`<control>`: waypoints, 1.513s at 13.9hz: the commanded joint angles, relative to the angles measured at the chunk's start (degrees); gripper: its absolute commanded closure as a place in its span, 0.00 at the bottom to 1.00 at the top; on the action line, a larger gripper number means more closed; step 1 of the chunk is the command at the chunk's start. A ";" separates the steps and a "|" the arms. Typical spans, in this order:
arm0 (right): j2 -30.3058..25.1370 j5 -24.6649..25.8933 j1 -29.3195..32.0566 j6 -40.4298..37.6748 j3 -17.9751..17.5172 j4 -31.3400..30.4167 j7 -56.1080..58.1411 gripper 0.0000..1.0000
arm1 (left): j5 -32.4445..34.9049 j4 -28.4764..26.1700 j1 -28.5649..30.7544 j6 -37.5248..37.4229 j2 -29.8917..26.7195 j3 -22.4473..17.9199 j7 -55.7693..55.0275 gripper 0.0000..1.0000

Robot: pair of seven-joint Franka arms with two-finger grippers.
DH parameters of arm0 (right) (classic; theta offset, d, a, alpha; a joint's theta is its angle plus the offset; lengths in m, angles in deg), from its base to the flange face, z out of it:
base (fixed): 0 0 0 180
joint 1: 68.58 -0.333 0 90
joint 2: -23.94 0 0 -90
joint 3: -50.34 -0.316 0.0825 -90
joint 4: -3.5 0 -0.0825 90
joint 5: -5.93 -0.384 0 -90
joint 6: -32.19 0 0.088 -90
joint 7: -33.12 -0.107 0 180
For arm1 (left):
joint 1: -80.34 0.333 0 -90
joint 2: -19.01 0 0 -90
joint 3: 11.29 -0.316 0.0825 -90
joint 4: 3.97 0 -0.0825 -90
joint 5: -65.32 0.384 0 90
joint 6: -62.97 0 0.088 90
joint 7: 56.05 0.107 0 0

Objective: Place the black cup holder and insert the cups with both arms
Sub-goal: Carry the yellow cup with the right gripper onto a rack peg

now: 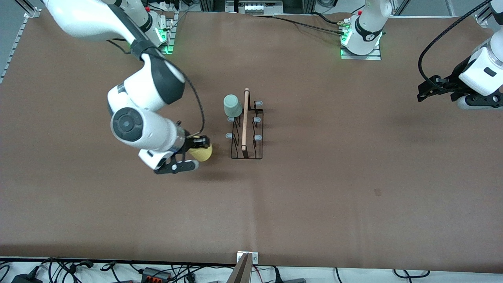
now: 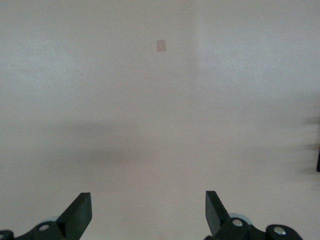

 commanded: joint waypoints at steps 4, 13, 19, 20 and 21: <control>0.70 7.60 -4.48 0.05 -1.89 -0.64 -9.85 0.74 | -1.16 1.33 0.78 -0.41 0.50 0.26 0.51 0.00; 4.30 8.05 -7.48 4.00 -1.71 -0.64 -14.35 0.74 | -1.16 1.33 0.78 -0.41 0.50 0.25 0.51 0.00; 7.12 8.14 -7.48 5.15 -1.54 -0.72 -14.35 0.06 | -1.16 1.42 0.78 -0.58 0.50 0.25 0.51 0.00; 7.12 8.14 -7.31 5.07 -1.54 -0.72 -14.35 0.00 | -1.16 1.33 0.78 -0.58 0.50 0.25 0.51 0.00; 6.68 8.14 -7.22 4.37 -1.54 -0.55 -14.27 0.00 | -1.16 1.33 0.78 -0.58 0.59 0.25 0.51 0.00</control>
